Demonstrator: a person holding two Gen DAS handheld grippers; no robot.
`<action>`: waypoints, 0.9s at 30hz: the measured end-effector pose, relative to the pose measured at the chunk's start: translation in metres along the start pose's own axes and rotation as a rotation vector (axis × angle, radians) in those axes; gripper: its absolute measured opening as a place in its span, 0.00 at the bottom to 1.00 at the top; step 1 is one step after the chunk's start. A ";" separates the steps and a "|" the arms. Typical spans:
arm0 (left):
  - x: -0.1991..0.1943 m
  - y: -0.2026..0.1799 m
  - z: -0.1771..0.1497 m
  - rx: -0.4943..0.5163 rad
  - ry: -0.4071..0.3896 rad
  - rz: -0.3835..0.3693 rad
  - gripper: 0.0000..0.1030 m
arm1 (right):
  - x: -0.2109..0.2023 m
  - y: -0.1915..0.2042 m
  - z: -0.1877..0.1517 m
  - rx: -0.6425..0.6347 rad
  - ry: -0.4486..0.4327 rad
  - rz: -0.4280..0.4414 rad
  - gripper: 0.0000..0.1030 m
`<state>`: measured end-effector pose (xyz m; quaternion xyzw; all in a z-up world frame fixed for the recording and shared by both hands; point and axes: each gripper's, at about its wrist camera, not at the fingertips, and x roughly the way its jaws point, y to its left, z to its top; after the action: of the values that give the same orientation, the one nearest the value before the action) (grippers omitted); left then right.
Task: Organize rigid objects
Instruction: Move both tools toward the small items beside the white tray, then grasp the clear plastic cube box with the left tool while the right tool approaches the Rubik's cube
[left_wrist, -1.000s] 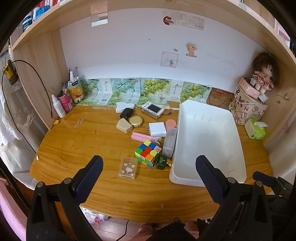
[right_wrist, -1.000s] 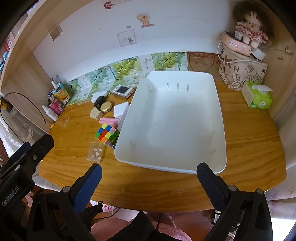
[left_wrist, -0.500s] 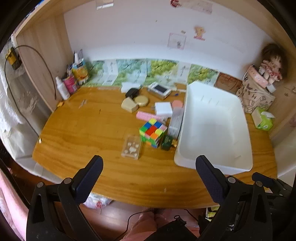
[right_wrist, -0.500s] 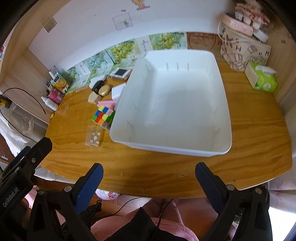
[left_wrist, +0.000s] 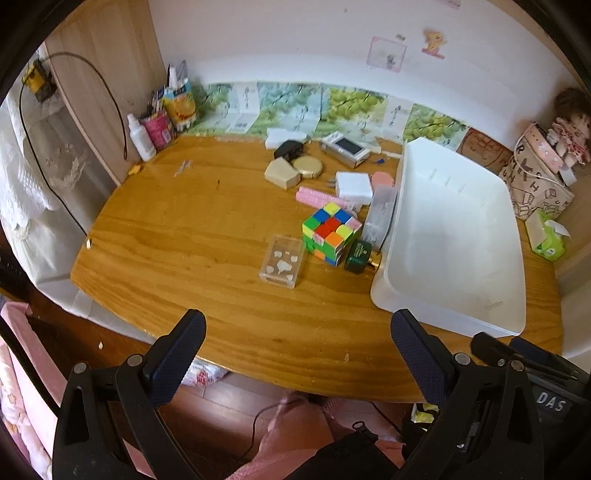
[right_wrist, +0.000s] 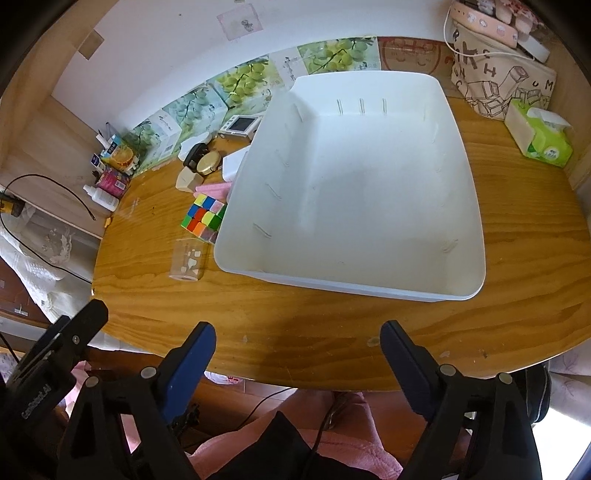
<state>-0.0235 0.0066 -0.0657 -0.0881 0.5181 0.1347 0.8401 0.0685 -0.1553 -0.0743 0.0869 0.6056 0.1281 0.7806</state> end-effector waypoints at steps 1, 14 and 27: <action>0.003 0.001 0.001 -0.005 0.018 0.001 0.97 | 0.000 -0.001 0.001 0.002 -0.001 0.000 0.87; 0.083 0.022 0.022 -0.044 0.280 -0.016 0.97 | 0.013 0.001 0.023 0.103 0.006 0.024 0.83; 0.165 0.043 0.066 0.018 0.446 -0.066 0.95 | 0.044 0.032 0.054 0.198 0.052 -0.018 0.83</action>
<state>0.0895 0.0892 -0.1842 -0.1253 0.6889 0.0798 0.7095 0.1281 -0.1107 -0.0923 0.1549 0.6361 0.0630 0.7533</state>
